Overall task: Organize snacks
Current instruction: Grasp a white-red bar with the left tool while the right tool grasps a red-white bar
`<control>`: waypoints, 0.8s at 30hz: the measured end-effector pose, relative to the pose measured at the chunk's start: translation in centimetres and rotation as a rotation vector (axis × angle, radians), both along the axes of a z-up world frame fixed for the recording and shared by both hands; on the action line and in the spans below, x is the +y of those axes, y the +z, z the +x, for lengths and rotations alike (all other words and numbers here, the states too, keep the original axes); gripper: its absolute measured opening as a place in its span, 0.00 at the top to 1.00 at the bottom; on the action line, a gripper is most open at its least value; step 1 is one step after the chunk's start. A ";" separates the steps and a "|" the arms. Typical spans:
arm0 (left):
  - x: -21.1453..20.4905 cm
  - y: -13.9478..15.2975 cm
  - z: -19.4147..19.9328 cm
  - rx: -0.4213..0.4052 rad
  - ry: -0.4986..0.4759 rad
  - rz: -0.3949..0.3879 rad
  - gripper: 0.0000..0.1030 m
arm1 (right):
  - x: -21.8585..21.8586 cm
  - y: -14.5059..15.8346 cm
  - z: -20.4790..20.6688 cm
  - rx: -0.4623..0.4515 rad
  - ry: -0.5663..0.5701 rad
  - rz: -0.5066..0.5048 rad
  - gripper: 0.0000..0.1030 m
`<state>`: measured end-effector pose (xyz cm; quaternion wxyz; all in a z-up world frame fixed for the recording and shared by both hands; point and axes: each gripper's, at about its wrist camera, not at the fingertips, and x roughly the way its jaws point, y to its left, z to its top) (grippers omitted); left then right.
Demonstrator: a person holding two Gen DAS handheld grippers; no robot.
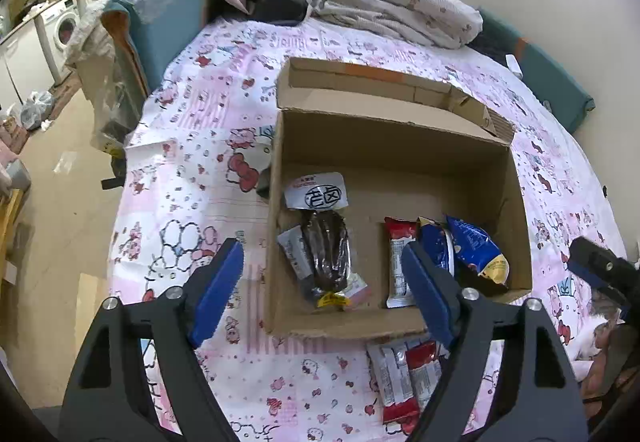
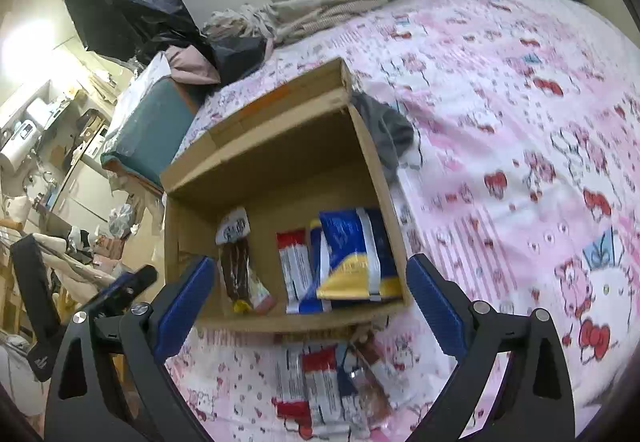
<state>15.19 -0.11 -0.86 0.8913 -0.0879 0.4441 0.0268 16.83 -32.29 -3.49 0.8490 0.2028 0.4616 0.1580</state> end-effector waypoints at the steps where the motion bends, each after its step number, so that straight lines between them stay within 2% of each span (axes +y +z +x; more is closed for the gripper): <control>1: 0.1 0.3 -0.5 -0.015 0.008 -0.004 0.16 | -0.1 -0.2 -0.2 0.013 0.003 0.005 0.04; 3: 0.3 0.6 -1.2 -0.035 0.019 -0.002 0.05 | -0.3 -0.5 -0.5 0.033 0.002 0.010 0.04; 4: 0.4 0.7 -1.4 -0.036 0.014 -0.005 0.04 | -0.4 -0.6 -0.8 0.036 -0.003 0.013 0.04; 13: 0.5 -1.1 -3.0 0.065 0.011 -0.039 0.04 | -0.9 -2.3 -2.6 0.123 -0.020 0.035 0.04; 17: 0.5 -1.9 -3.9 0.098 0.012 -0.059 0.04 | -1.0 -3.3 -3.4 0.171 -0.027 0.009 0.04; 24: 0.2 -3.9 -4.6 0.171 0.024 -0.068 0.04 | -1.8 -6.4 -4.3 0.326 -0.065 0.007 0.04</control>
